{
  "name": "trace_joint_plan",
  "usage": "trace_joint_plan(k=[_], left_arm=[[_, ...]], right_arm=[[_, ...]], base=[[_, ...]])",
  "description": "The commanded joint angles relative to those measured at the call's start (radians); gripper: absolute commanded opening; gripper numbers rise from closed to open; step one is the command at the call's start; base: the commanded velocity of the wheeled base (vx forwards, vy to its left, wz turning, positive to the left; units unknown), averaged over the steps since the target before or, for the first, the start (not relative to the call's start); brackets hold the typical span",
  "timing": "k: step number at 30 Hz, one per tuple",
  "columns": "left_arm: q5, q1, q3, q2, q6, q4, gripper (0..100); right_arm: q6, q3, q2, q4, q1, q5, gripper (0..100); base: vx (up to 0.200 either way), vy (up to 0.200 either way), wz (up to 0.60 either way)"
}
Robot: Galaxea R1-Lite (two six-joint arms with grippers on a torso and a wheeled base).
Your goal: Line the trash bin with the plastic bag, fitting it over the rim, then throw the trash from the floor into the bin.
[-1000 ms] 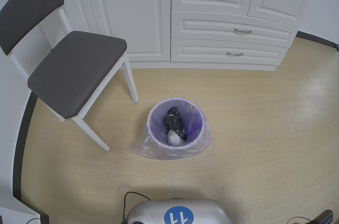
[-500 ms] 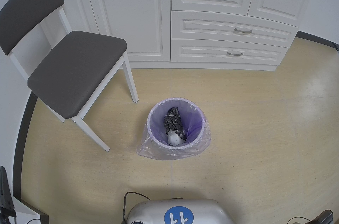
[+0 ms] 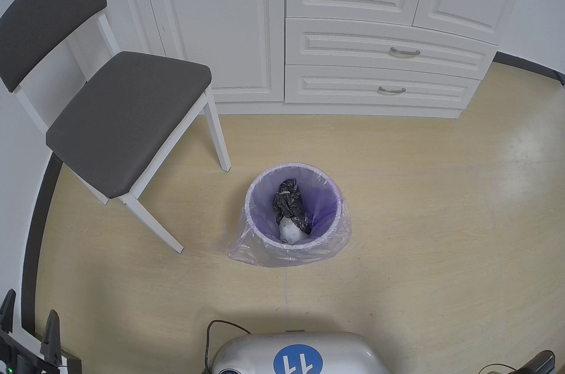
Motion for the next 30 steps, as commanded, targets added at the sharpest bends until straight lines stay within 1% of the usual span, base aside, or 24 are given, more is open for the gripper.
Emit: trace_joint_plan(k=[1, 3, 4, 5, 7, 8, 10, 11, 12, 13, 15, 16, 17, 19, 20, 22, 23, 24, 30], left_arm=[[-0.004, 0.0, 0.017, -0.012, -0.021, 0.033, 100], [-0.004, 0.0, 0.017, -0.012, -0.024, 0.039, 100], [-0.005, -0.001, 0.017, -0.012, -0.024, 0.09, 100], [-0.01, -0.001, 0.014, -0.012, -0.024, 0.11, 100], [-0.01, -0.001, 0.014, -0.012, -0.021, 0.108, 100], [-0.011, 0.0, 0.017, -0.012, -0.015, 0.093, 100], [-0.013, 0.0, 0.017, -0.012, -0.01, 0.093, 100], [-0.013, -0.001, 0.017, -0.012, -0.008, 0.095, 100], [-0.013, -0.001, 0.017, -0.012, -0.008, 0.095, 100], [-0.013, 0.0, 0.017, -0.012, -0.01, 0.095, 100], [-0.013, -0.001, 0.017, -0.012, -0.013, 0.093, 100], [-0.011, -0.001, 0.017, -0.012, -0.013, 0.095, 100], [-0.011, -0.001, 0.017, -0.012, -0.013, 0.095, 100], [-0.011, -0.001, 0.017, -0.012, -0.013, 0.093, 100], [-0.011, -0.001, 0.017, -0.012, -0.012, 0.093, 100], [-0.011, -0.001, 0.017, -0.012, -0.012, 0.093, 100], [-0.011, -0.001, 0.017, -0.012, -0.012, 0.095, 100], [-0.011, -0.001, 0.017, -0.012, -0.012, 0.095, 100], [-0.011, -0.001, 0.017, -0.012, -0.008, 0.093, 100]], right_arm=[[0.004, 0.019, -0.012, 0.049, 0.0, 0.004, 100], [0.005, 0.019, -0.012, 0.061, 0.0, 0.004, 100], [0.013, 0.019, -0.012, 0.104, 0.0, 0.004, 100], [0.019, 0.019, -0.012, 0.123, 0.0, 0.004, 100], [0.024, 0.019, -0.012, 0.14, 0.0, 0.004, 100], [0.025, 0.019, -0.012, 0.179, 0.0, 0.002, 100], [0.027, 0.019, -0.012, 0.21, 0.0, 0.001, 100], [0.027, 0.019, -0.012, 0.253, 0.0, -0.001, 100], [0.027, 0.019, -0.012, 0.256, 0.0, -0.001, 100], [0.027, 0.019, -0.012, 0.304, 0.0, -0.001, 100], [0.027, 0.019, -0.012, 0.356, 0.0, 0.005, 100], [0.027, 0.019, -0.012, 0.36, 0.0, 0.005, 100], [0.027, 0.019, -0.012, 0.403, 0.0, 0.011, 100], [0.027, 0.019, -0.012, 0.428, 0.0, 0.02, 100], [0.027, 0.019, -0.012, 0.465, 0.0, 0.039, 100], [0.027, 0.019, -0.012, 0.465, 0.0, 0.039, 100], [0.038, 0.019, -0.012, 0.532, 0.0, 0.062, 100], [0.042, 0.019, -0.012, 0.554, 0.0, 0.062, 100], [0.107, 0.017, -0.011, 0.564, 0.0, 0.065, 100]], base=[[0.0, 0.0, 0.0], [0.0, 0.0, 0.0], [0.0, 0.0, 0.0], [0.0, 0.0, 0.0], [0.0, 0.0, 0.0], [0.0, 0.0, 0.0], [0.0, 0.0, 0.0], [0.0, 0.0, 0.0], [0.0, 0.0, 0.0], [0.0, 0.0, 0.0], [0.0, 0.0, 0.0], [0.0, 0.0, 0.0], [0.0, 0.0, 0.0], [0.0, 0.0, 0.0], [0.0, 0.0, 0.0], [0.0, 0.0, 0.0], [0.0, 0.0, 0.0], [0.0, 0.0, 0.0], [0.0, 0.0, 0.0]])
